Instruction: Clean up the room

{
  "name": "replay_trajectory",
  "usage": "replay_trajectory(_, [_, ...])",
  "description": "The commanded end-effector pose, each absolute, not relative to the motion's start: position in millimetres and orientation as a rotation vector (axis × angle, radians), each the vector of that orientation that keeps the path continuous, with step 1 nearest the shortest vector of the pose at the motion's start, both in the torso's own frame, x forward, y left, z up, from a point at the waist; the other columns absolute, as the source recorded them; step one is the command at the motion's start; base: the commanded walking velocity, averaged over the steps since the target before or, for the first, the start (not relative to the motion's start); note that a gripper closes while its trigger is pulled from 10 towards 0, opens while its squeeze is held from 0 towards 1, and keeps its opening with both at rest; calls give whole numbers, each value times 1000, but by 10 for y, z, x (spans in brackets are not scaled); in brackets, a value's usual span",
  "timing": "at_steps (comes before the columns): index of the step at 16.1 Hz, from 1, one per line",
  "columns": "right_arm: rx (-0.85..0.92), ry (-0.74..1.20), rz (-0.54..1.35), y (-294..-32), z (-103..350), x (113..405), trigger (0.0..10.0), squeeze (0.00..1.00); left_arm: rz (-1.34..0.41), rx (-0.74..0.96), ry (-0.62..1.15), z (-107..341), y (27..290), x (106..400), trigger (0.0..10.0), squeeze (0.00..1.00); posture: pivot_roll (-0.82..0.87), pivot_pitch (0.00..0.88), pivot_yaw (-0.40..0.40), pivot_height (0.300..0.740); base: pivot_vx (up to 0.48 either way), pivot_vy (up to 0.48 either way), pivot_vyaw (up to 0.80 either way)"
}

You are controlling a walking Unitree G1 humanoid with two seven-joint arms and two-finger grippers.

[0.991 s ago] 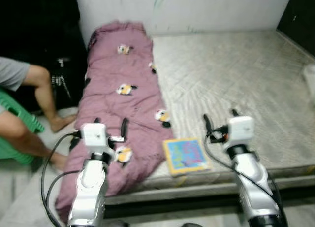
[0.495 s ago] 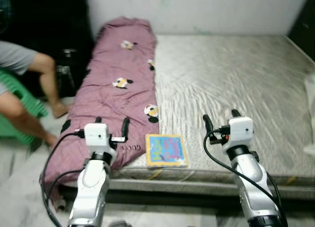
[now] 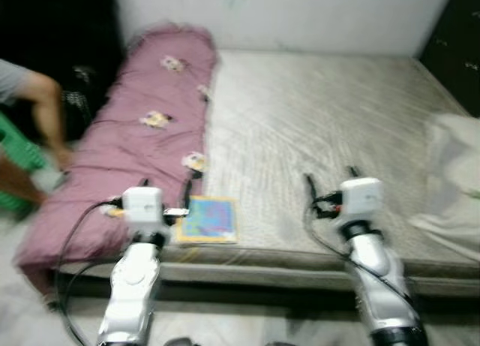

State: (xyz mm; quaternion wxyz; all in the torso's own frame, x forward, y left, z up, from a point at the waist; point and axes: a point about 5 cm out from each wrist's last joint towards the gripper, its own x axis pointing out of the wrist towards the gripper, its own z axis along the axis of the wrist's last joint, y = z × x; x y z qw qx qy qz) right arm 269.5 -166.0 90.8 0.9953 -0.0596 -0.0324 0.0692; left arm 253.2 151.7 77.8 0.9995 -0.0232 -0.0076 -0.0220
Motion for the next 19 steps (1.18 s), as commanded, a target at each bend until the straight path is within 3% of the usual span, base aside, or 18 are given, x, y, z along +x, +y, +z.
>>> replay_trajectory(1, [-131,-67,118,-1717,922,2704,10000,0,-44,-47,-18,789,1512,2543,10000,0,-44,0,-1,740,0,-251,0])
replay_trajectory(13, [-138,-67,114,-1717,916,2706,10000,0,-47,-44,-16,784,1506,2546,10000,0,-45,0,1,740,0,-250,0])
replay_trajectory(19, [-141,-66,114,-1720,913,2706,10000,0,-64,-61,-21,789,1492,2545,10000,0,-46,0,0,740,0,0,0])
